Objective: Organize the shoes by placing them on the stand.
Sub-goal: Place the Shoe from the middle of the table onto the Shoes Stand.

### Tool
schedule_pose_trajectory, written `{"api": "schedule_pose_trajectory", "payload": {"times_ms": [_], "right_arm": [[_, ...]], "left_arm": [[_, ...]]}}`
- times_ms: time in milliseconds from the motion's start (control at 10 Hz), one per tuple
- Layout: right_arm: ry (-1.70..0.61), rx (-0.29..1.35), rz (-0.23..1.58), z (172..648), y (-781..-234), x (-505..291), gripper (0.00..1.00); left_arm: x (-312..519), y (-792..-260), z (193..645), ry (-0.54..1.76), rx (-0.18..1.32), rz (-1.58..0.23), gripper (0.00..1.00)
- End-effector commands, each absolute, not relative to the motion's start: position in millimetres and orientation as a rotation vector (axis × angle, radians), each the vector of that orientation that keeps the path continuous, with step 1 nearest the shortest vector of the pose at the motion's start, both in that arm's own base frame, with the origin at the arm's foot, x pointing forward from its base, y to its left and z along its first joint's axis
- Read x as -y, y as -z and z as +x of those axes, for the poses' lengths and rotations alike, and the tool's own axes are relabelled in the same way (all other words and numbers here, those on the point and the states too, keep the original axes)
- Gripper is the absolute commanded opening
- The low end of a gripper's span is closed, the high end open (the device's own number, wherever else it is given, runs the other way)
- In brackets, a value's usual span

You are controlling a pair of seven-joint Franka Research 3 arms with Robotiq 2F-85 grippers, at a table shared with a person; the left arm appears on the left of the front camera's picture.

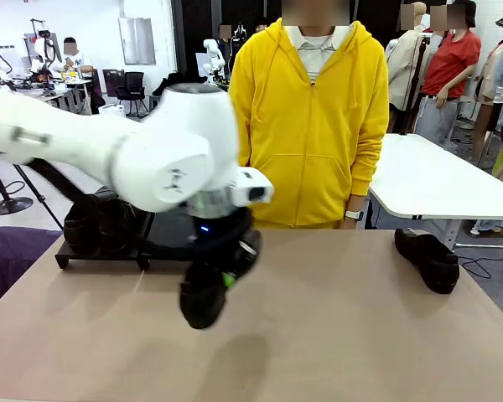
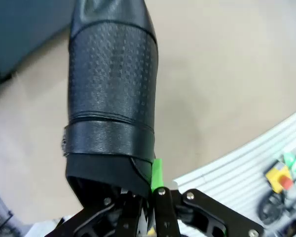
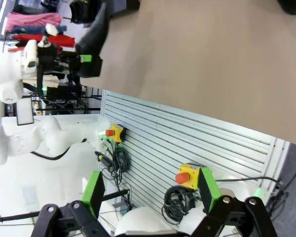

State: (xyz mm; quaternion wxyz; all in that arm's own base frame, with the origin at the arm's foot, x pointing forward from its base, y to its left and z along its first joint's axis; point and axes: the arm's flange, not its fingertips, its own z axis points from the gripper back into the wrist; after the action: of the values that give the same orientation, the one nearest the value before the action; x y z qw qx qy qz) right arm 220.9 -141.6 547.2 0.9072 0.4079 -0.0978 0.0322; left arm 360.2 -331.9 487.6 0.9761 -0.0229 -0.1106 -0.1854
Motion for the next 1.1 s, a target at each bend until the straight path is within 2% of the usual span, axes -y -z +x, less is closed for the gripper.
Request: {"api": "schedule_pose_trajectory", "payload": {"times_ms": [0, 300, 400, 1000], "right_arm": [[-0.079, 0.216, 0.859, 221.2, -550.3, 142.0, 1.00], [-0.079, 0.216, 0.859, 221.2, -550.3, 142.0, 1.00], [-0.079, 0.216, 0.859, 221.2, -550.3, 142.0, 1.00], [-0.079, 0.216, 0.859, 221.2, -550.3, 142.0, 1.00]], "left_arm": [[247.0, -502.0, 355.0, 0.218, 0.312, 0.033, 0.00], [190.0, -505.1, 348.8, 0.051, 0.344, -0.098, 0.00], [200.6, -510.3, 363.4, 0.129, 0.302, -0.010, 0.00], [204.4, -502.2, 359.9, 0.126, 0.290, -0.015, 0.00]]}}
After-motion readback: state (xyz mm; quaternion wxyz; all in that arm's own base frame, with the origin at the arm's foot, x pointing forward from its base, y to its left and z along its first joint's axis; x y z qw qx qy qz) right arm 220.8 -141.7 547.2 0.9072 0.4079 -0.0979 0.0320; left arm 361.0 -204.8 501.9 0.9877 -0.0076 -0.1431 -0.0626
